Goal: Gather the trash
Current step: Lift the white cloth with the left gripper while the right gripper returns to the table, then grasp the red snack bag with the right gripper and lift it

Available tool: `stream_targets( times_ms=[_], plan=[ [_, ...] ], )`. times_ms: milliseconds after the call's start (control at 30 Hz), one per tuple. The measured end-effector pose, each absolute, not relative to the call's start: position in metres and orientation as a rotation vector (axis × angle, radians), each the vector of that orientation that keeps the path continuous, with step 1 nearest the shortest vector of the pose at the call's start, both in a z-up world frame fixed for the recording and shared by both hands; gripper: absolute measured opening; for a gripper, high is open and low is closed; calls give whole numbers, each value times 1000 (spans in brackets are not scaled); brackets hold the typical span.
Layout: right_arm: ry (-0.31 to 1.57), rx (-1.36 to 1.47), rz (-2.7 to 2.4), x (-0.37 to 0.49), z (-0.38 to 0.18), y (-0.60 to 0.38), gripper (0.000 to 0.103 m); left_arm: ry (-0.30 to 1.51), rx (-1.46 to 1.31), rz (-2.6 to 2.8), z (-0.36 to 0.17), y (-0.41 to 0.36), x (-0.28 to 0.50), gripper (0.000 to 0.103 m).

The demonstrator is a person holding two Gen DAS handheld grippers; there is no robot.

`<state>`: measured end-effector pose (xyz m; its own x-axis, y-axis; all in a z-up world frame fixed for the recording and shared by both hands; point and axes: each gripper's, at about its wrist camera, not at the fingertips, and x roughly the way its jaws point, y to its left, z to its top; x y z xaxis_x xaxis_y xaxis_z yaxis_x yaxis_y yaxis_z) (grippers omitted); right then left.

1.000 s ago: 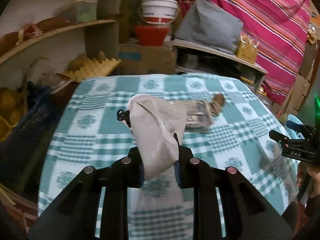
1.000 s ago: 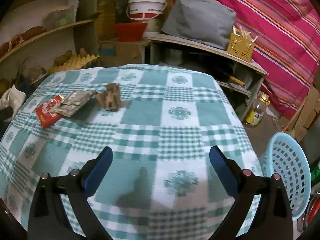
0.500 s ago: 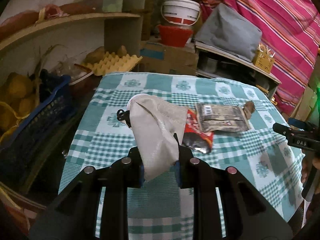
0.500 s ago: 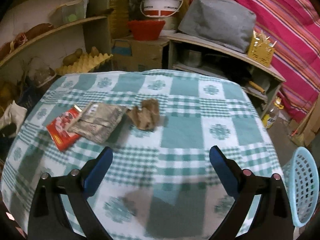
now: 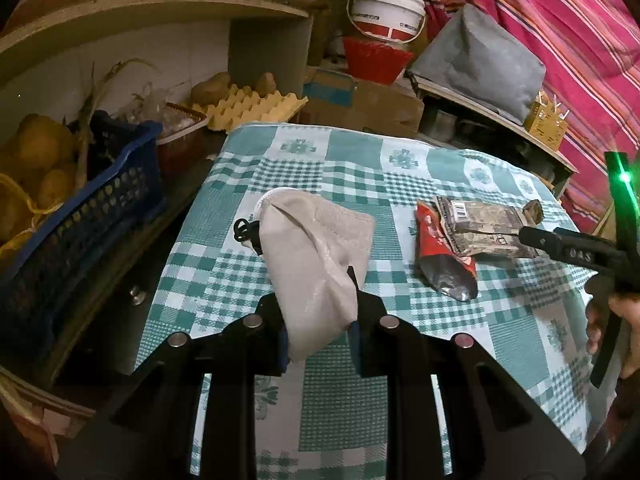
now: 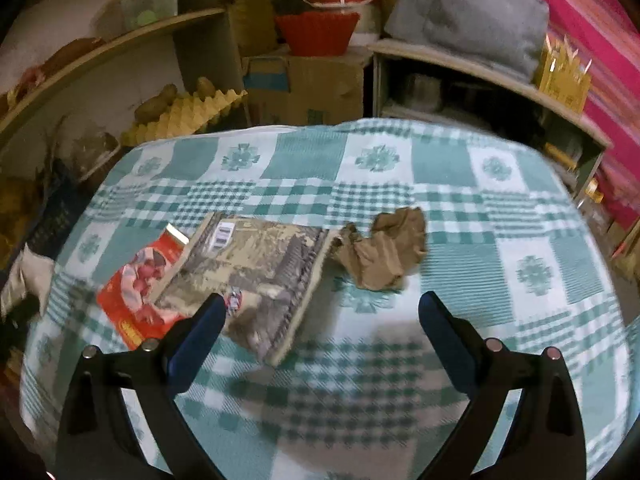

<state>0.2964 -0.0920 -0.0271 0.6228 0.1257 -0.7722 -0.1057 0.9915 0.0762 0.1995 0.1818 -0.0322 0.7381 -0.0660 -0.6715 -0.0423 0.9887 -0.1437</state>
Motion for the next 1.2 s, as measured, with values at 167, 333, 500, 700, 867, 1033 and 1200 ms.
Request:
stream_targets(
  times_ms=[167,333,500,700,867,1033,1200],
  plan=[
    [939,56,180,310,-38,-84,65,740,-158,-13,-32,182,200,20],
    [952,82,247,307,-44,-82,26,739,-150,-17,-29,176,199,20],
    [879,68,274,291,-24,-95,6,731,-146,-21,-21,166,194,20],
    [819,62,259,270,3,-124,3,700,-130,-35,-1,143,182,20],
    [796,77,237,252,14,-156,3,685,-121,-55,10,121,176,21],
    [818,62,208,246,10,-175,4,686,-119,-69,11,103,171,21],
    [838,-6,148,253,-5,-179,22,705,-118,-69,3,101,173,21]
  ],
)
